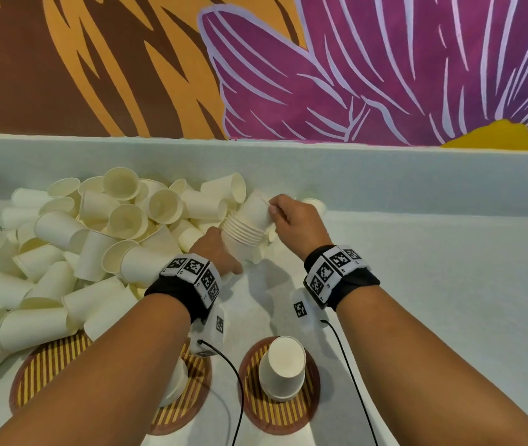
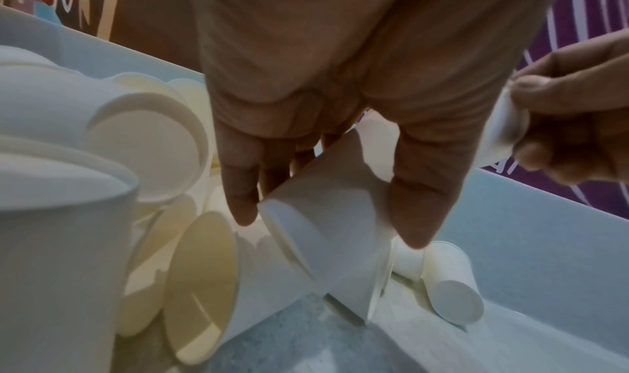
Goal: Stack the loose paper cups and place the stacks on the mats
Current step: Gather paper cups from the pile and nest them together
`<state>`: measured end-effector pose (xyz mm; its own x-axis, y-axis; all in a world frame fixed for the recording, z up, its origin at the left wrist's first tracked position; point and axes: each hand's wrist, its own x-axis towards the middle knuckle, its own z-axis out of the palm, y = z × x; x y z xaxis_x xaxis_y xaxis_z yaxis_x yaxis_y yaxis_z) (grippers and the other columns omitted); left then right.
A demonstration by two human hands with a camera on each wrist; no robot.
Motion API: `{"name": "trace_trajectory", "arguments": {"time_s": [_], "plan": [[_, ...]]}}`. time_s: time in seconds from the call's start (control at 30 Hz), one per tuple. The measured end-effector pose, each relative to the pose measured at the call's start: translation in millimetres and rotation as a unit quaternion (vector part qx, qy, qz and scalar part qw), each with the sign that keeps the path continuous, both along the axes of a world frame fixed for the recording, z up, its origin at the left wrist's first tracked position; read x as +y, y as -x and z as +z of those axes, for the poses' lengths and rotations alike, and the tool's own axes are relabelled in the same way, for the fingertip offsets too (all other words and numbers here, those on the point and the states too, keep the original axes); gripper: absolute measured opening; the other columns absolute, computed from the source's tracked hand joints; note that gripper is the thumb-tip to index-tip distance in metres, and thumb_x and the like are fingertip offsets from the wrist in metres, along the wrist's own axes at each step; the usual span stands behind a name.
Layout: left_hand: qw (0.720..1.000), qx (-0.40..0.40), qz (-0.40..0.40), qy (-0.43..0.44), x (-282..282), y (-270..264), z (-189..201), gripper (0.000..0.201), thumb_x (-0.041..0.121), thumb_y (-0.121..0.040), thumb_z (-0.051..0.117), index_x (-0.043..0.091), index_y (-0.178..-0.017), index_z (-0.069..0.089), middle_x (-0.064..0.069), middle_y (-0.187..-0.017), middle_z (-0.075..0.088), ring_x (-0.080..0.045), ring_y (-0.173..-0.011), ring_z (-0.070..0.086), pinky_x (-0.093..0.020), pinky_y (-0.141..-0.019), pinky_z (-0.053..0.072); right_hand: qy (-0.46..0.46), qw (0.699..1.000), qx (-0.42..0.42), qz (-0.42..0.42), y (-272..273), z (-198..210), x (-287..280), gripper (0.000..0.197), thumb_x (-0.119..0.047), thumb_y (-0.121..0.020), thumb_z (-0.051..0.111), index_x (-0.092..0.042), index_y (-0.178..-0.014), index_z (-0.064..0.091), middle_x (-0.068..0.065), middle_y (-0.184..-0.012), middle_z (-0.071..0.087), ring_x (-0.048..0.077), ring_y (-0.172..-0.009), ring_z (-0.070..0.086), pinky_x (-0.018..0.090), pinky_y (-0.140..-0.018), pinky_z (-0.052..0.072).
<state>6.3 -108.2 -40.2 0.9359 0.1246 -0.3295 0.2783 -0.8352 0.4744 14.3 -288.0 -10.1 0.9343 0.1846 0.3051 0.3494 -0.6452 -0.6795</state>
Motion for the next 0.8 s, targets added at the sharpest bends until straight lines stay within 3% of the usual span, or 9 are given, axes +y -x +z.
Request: {"name": "trace_trajectory", "arguments": {"time_s": [0.07,0.17,0.23,0.3,0.4,0.5,0.63,0.8], "plan": [[1.000,-0.010,0.009,0.010,2,-1,0,0.073,0.026,-0.053,0.087,0.010,-0.111,0.047,-0.002,-0.095,0.060,-0.025,-0.087,0.060,-0.034,-0.070,0.048,-0.020,0.998,0.031,0.047,1,-7,5,0.024,-0.011,-0.098,0.044,-0.008,-0.112,0.063,0.006,-0.096,0.064,0.016,-0.080,0.055,0.035,-0.082,0.049],[0.999,-0.026,0.034,0.028,9,-3,-1,0.065,0.026,-0.053,0.086,0.010,-0.106,0.052,-0.002,-0.092,0.062,-0.023,-0.081,0.061,-0.031,-0.066,0.047,-0.035,0.999,0.034,0.012,-4,-20,6,0.029,-0.005,-0.097,0.040,-0.009,-0.116,0.062,0.007,-0.117,0.059,0.014,-0.094,0.055,0.032,-0.090,0.048],[0.997,-0.035,0.050,0.037,15,-4,-1,0.063,0.022,-0.057,0.086,0.010,-0.107,0.049,-0.003,-0.093,0.059,-0.024,-0.083,0.058,-0.031,-0.068,0.044,0.002,0.996,0.089,-0.008,-9,-30,6,0.029,-0.007,-0.097,0.039,-0.009,-0.114,0.062,0.009,-0.119,0.058,0.021,-0.106,0.056,0.031,-0.093,0.044],[0.997,-0.041,0.056,0.040,19,-4,-2,0.066,0.022,-0.058,0.087,0.009,-0.110,0.049,-0.004,-0.095,0.059,-0.025,-0.085,0.058,-0.032,-0.070,0.044,0.080,0.982,0.167,0.026,-10,-40,8,0.032,-0.013,-0.099,0.037,-0.013,-0.121,0.060,0.011,-0.126,0.057,0.025,-0.114,0.054,0.030,-0.096,0.040],[0.997,-0.041,0.057,0.040,21,-2,-1,0.072,0.023,-0.059,0.087,0.009,-0.116,0.045,-0.003,-0.098,0.055,-0.027,-0.096,0.058,-0.033,-0.074,0.044,0.143,0.951,0.254,0.104,-6,-53,17,0.042,-0.018,-0.100,0.037,-0.022,-0.141,0.044,0.011,-0.146,0.041,0.027,-0.131,0.043,0.033,-0.106,0.032],[0.997,-0.037,0.052,0.036,21,0,0,0.075,0.023,-0.062,0.086,0.008,-0.120,0.042,-0.002,-0.099,0.049,-0.029,-0.103,0.056,-0.033,-0.077,0.042,0.161,0.930,0.308,0.120,-6,-62,25,0.049,-0.022,-0.101,0.040,-0.023,-0.149,0.030,0.006,-0.156,0.024,0.024,-0.141,0.028,0.031,-0.114,0.021],[0.998,-0.041,0.043,0.030,23,-1,1,0.072,0.022,-0.060,0.087,0.009,-0.117,0.044,-0.004,-0.100,0.055,-0.027,-0.095,0.057,-0.034,-0.077,0.046,0.119,0.947,0.284,0.089,-7,-53,22,0.048,-0.019,-0.099,0.046,-0.019,-0.146,0.036,0.005,-0.151,0.033,0.022,-0.137,0.036,0.029,-0.113,0.026],[0.999,-0.030,0.037,0.008,18,-1,4,0.070,0.021,-0.059,0.086,0.010,-0.115,0.045,-0.005,-0.101,0.058,-0.026,-0.089,0.057,-0.034,-0.076,0.048,-0.003,0.994,0.112,-0.009,-4,-16,6,0.029,-0.013,-0.093,0.053,-0.012,-0.120,0.063,0.007,-0.125,0.058,0.021,-0.114,0.056,0.033,-0.103,0.042]]}}
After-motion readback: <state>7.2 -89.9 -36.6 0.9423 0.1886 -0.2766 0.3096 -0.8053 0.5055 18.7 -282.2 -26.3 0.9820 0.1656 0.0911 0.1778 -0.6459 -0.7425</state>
